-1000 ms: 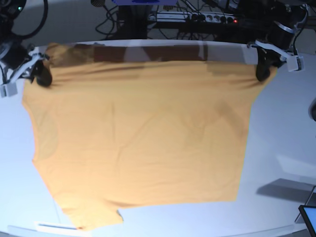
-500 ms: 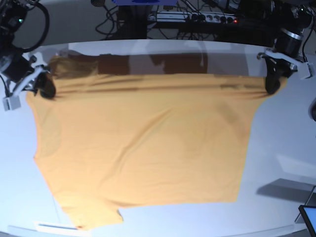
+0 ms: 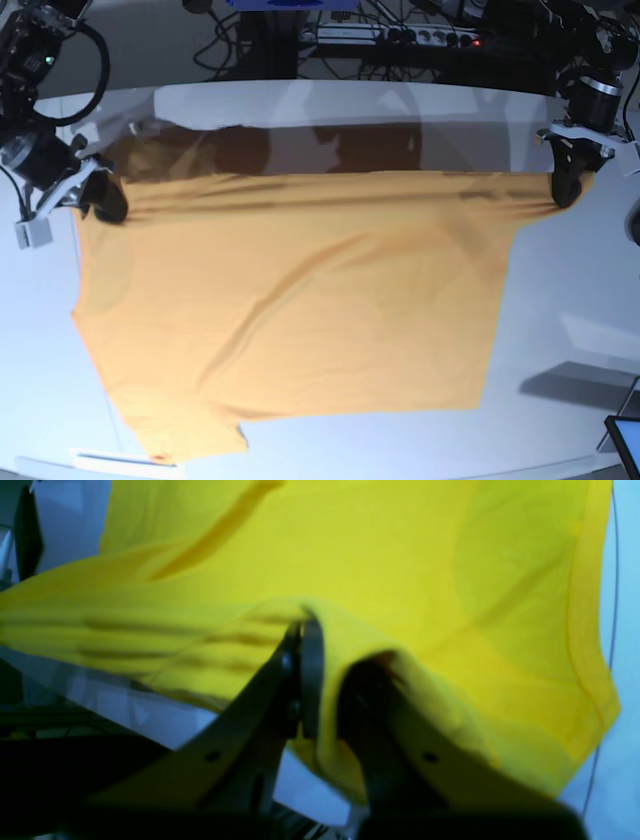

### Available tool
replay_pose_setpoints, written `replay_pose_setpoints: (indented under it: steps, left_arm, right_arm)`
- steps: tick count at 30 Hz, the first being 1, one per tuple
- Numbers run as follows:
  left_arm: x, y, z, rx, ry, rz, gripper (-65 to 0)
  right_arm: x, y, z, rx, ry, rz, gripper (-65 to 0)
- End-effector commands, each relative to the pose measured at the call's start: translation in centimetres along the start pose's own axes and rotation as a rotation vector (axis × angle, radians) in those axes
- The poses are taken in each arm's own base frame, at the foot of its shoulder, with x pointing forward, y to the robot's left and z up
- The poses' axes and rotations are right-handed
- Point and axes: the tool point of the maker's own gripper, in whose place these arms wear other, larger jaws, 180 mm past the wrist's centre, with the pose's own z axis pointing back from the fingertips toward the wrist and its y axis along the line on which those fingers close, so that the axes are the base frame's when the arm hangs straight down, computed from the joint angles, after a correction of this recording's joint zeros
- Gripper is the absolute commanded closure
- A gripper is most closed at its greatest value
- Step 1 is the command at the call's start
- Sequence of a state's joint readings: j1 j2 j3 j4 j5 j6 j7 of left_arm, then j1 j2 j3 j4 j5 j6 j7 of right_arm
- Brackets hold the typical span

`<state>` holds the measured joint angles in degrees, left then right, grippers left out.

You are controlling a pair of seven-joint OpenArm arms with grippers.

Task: Fold the T-shirt properly
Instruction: 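Lift both shoulder corners and pull them apart to stretch the shirt, then carry both held corners over the shirt toward the hem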

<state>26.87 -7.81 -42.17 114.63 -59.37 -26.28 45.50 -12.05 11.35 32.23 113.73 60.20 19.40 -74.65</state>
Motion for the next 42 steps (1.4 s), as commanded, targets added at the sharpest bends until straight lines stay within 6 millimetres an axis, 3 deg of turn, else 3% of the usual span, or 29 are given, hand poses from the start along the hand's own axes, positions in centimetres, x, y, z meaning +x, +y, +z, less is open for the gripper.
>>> replay_pose_setpoints:
  steps: [1,8,11,22,34,42]
  left_arm:
    - [1.1,0.1,0.2,0.005,-0.040,-0.006,0.0]
    - [-3.7,0.7,0.4,0.052,0.153,-0.001,0.0]
    - [-4.3,0.8,0.5,0.067,0.168,0.000,0.0]
    - [-3.0,0.2,-0.3,0.051,0.127,-0.008,0.0]
    - [-1.0,-1.0,-3.3,0.011,0.126,0.002,0.0]
    - [-0.4,0.0,-4.0,0.058,0.104,0.082,0.0]
  right_arm:
    - [1.2,-0.2,0.4,-0.012,-0.038,0.018,-0.3]
    - [1.0,-0.3,0.4,-0.013,-0.032,0.017,-0.3]
    - [1.2,-0.5,0.6,-0.019,-0.029,0.030,-0.3]
    - [1.1,0.4,-0.1,0.010,-0.018,0.049,-0.3]
    - [2.4,0.9,-0.6,0.030,-0.052,0.059,-0.3]
    - [3.1,1.5,-1.8,0.064,-0.052,0.065,-0.3]
